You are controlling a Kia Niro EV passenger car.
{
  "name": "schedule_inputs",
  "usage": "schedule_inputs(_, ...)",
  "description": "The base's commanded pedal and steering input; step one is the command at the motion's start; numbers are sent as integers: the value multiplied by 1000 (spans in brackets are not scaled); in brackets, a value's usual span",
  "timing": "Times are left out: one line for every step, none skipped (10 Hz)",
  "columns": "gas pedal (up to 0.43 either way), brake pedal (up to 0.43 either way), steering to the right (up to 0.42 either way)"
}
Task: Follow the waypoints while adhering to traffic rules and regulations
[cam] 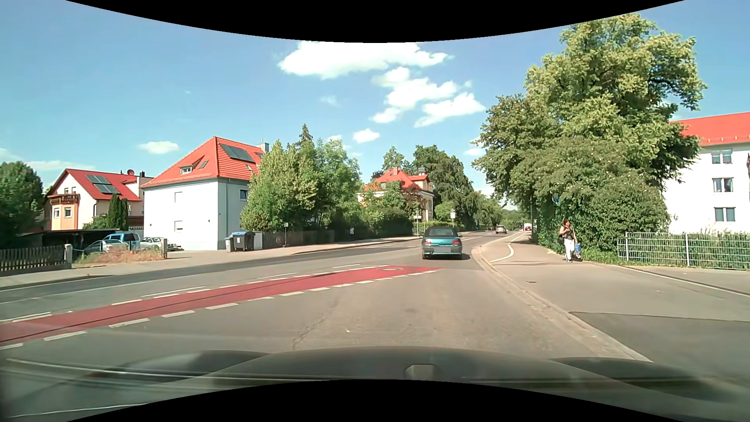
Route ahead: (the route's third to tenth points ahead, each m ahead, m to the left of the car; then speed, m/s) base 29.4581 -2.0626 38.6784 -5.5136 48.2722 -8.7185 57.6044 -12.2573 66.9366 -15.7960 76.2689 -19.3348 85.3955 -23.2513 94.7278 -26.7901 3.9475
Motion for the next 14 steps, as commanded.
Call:
schedule_inputs(0,6,53)
schedule_inputs(0,6,54)
schedule_inputs(0,6,52)
schedule_inputs(0,6,49)
schedule_inputs(0,12,49)
schedule_inputs(0,18,49)
schedule_inputs(0,55,49)
schedule_inputs(0,85,49)
schedule_inputs(0,183,50)
schedule_inputs(0,220,50)
schedule_inputs(0,226,50)
schedule_inputs(0,244,48)
schedule_inputs(0,262,46)
schedule_inputs(0,262,44)
